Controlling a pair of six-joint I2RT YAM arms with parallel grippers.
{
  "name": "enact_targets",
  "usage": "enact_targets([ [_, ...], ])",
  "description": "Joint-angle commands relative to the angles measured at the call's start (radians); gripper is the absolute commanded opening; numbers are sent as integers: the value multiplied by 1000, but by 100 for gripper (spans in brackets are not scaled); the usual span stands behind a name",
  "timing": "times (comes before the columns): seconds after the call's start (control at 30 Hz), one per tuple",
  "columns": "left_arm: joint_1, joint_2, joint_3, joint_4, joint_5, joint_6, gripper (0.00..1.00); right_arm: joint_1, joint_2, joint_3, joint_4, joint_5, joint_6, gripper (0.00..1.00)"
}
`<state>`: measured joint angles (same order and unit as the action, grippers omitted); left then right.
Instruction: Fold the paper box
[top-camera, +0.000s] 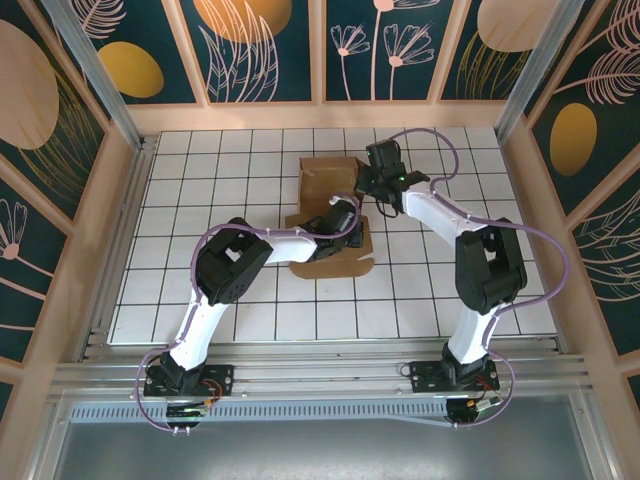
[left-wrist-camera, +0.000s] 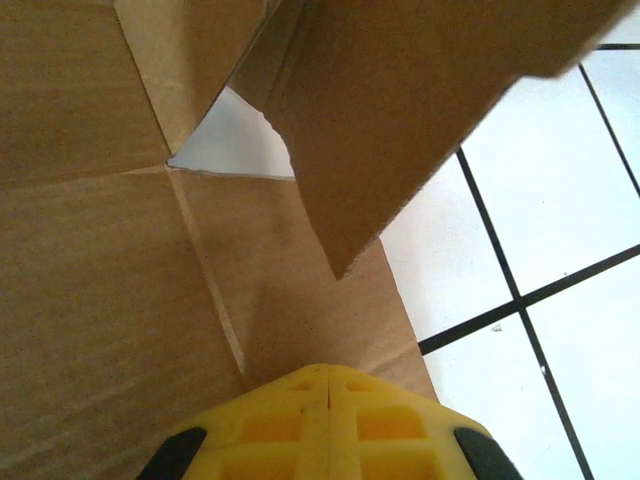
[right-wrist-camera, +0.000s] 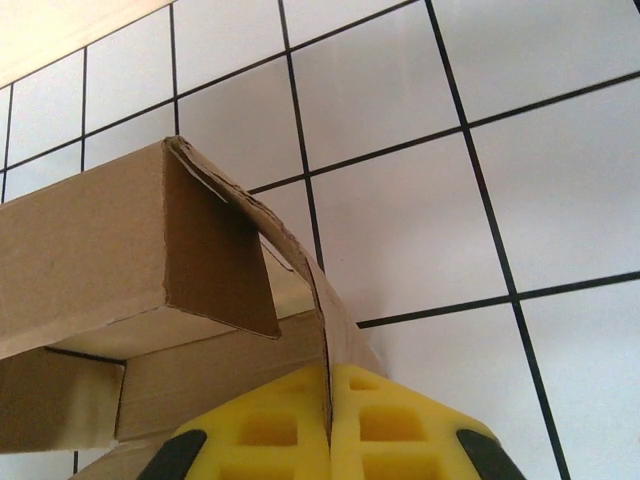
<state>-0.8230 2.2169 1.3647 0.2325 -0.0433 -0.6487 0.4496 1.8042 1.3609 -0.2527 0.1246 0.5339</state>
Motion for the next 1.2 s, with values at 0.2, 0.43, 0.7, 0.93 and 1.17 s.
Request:
enact_targets([
  [0.2,2,-66,-165,202,84,15,22,57,25,-133,22,110,103,0],
  [0.43,3,-213,-324,338,91,39,39,57,-25,-141,41,179,62,0],
  [0.7,3,-387,-526,508,79,52,52,57,-52,-152,54,214,45,0],
  [0.93,56,-689,-590,343,-140,-33,52,61,-50,-138,37,211,50,0],
  [1.17,356,-685,-381,-52,-45,-34,59,67,-47,-119,21,207,32,0],
])
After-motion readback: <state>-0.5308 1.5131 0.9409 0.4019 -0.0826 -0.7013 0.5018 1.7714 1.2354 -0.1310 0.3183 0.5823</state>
